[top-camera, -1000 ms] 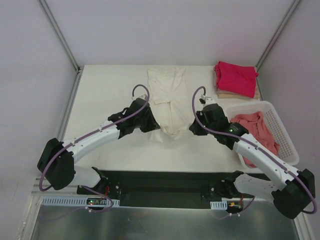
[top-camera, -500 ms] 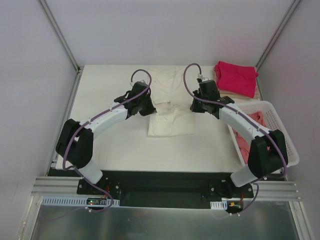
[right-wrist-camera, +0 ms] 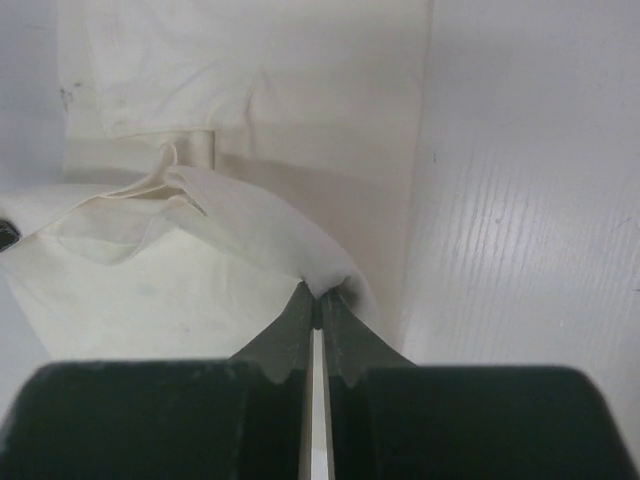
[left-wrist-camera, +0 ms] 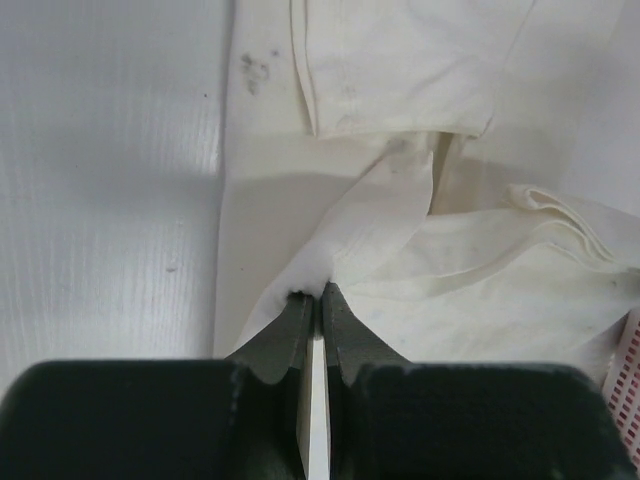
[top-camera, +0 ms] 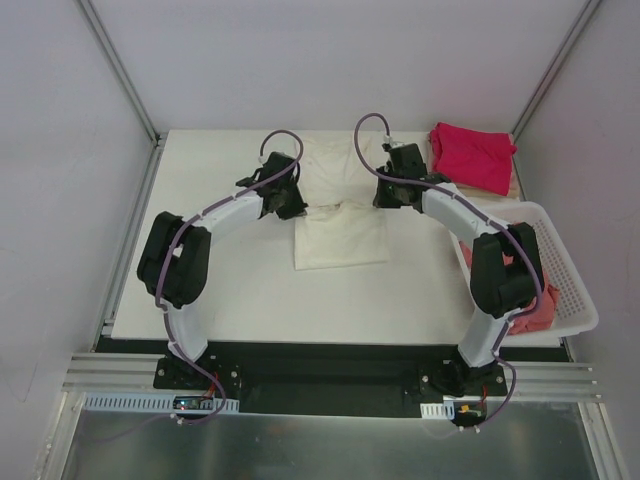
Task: Fold and stack the t-shirts
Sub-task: Fold the tshirt
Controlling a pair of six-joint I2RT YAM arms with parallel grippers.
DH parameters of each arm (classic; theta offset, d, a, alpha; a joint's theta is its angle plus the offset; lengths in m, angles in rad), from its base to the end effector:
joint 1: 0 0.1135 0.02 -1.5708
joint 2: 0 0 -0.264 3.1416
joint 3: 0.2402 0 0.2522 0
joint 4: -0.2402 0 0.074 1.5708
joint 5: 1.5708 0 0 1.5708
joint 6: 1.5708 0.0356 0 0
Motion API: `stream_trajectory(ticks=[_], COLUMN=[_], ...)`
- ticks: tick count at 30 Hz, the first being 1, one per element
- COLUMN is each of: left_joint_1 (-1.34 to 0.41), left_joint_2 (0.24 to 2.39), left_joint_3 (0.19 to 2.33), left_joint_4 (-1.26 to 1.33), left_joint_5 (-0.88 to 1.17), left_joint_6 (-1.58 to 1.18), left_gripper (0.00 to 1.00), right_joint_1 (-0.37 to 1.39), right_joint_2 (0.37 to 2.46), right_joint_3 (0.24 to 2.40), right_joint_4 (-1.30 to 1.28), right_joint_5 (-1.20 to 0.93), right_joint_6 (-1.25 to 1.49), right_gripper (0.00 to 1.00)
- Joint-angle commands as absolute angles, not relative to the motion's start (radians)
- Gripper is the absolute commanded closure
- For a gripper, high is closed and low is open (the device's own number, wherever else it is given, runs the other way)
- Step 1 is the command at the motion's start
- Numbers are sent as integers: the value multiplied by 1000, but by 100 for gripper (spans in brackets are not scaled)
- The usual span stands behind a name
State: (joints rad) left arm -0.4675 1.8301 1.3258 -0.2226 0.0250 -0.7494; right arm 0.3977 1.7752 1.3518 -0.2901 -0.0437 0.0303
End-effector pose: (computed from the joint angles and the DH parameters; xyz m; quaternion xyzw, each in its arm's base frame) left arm 0.3683 -0.1869 0.2300 -0.1231 0.9039 -0.2434 0.3295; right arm 0.3722 0.1581 0.2543 -0.1750 0.8924 0.1077 0.4018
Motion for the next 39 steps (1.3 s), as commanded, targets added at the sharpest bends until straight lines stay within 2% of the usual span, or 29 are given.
stream_trajectory(ticks=[1,4,6,7,8,10,11,12,13,14,19,27,30,34,35,39], left_joint_1=[-442,-436,-426,-423,-422,-422,-422,-422,-422,-422,-431,-503,-506,-506,-506,-506], left_joint_2=[1873,1910,1931,1936,1937,1925,1902,1887,1867,1827,1678,1439,1404,1446,1462,1541], left_joint_3=[1394,1425,1443,1448,1451,1444,1427,1414,1401,1364,1201,839,752,736,745,790], left_joint_4=[-216,-216,-218,-218,-218,-218,-218,-218,-215,-216,-213,-135,-75,-31,-26,-15], left_joint_5=[44,58,89,100,119,129,133,138,138,140,166,181,183,196,198,193], left_joint_6=[-718,-704,-698,-695,-686,-678,-672,-672,-672,-673,-698,-801,-842,-854,-857,-848], left_gripper=[98,93,81,71,50,33,16,6,1,1,1,1,9,25,32,46], right_joint_1=[376,365,362,361,360,359,359,359,359,360,360,362,360,359,359,354], right_joint_2=[1835,1882,1907,1913,1919,1919,1914,1905,1879,1859,1676,1462,1428,1436,1445,1509], right_joint_3=[1430,1457,1473,1477,1486,1503,1506,1508,1491,1477,1307,910,855,830,830,845], right_joint_4=[-276,-285,-290,-294,-298,-320,-333,-350,-350,-350,-321,-223,-218,-219,-221,-209], right_joint_5=[-63,-61,-61,-63,-64,-66,-64,-67,-69,-72,-81,-186,-189,-164,-167,-184], right_joint_6=[6,11,21,26,25,23,26,28,31,34,95,221,232,244,244,248], right_gripper=[96,91,83,77,57,34,16,9,1,3,3,3,3,1,6,14])
